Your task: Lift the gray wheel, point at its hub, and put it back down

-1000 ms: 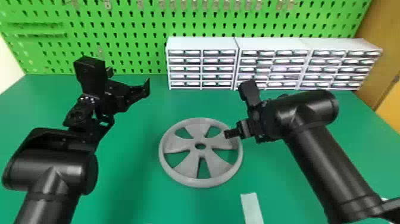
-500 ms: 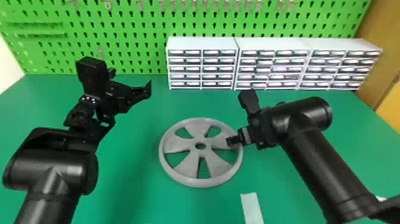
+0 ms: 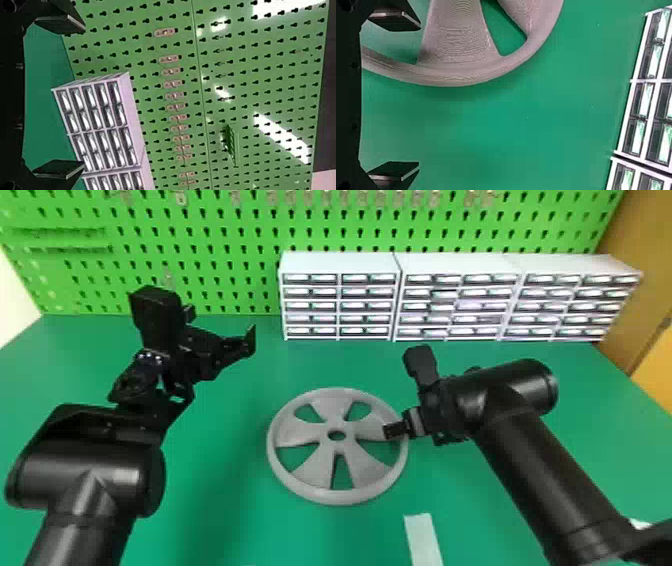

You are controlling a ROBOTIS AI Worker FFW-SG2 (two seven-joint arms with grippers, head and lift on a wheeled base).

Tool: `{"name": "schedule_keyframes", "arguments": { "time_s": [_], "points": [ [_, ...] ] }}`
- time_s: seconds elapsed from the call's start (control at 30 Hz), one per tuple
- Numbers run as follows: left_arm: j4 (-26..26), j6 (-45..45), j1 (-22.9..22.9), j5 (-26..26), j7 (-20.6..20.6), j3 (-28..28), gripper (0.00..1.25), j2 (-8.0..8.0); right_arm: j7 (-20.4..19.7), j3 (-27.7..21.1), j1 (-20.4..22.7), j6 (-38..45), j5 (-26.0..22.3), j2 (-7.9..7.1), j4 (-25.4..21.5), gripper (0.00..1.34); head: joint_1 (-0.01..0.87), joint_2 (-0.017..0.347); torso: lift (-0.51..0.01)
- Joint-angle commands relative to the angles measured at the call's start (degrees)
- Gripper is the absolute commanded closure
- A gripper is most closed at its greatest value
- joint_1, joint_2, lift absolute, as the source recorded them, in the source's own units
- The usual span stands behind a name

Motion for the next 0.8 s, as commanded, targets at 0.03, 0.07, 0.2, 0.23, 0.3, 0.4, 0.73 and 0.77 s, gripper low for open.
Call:
{"name": "schedule_keyframes", "arguments": {
  "time_s": [0.03, 0.07, 0.2, 0.23, 0.3, 0.4, 0.73, 0.77],
  "points": [
    [0.00, -0.01, -0.09, -0.11, 0.00, 0.00, 0.09, 0.00, 0.00, 0.33, -0.09, -0.19, 0.43, 0.09, 0.27, 0.08, 0.692, 0.048, -0.088],
    [0.00, -0.01, -0.09, -0.11, -0.09, 0.00, 0.09, 0.00, 0.00, 0.42, -0.09, -0.19, 0.61, 0.09, 0.27, 0.08, 0.692, 0.048, -0.088],
    [0.00, 0.08, -0.09, -0.11, -0.09, 0.00, 0.09, 0.00, 0.00, 0.42, -0.09, -0.19, 0.87, 0.09, 0.27, 0.09, 0.692, 0.048, -0.088],
    [0.00, 0.08, -0.09, -0.11, -0.09, 0.00, 0.09, 0.00, 0.00, 0.42, -0.09, -0.19, 0.87, 0.09, 0.36, 0.09, 0.692, 0.048, -0.088],
    [0.00, 0.08, -0.09, -0.11, -0.18, 0.00, 0.09, 0.00, 0.00, 0.33, 0.00, -0.19, 0.87, 0.09, 0.45, 0.09, 0.692, 0.048, -0.088],
    [0.00, 0.08, -0.09, -0.11, -0.18, 0.00, 0.09, 0.00, 0.00, 0.25, 0.00, -0.19, 0.96, 0.09, 0.53, 0.13, 0.692, 0.048, -0.088],
    [0.00, 0.26, -0.18, -0.29, -0.35, -0.09, 0.09, 0.00, 0.00, -2.04, 1.14, -1.24, 0.78, 0.35, 0.80, 0.87, 0.692, 0.048, -0.088],
    [0.00, 0.26, -0.18, -0.37, -0.35, -0.17, 0.09, 0.00, 0.00, -2.13, 1.14, -1.24, 0.78, 0.35, 0.80, 0.88, 0.692, 0.048, -0.088]
  ]
}}
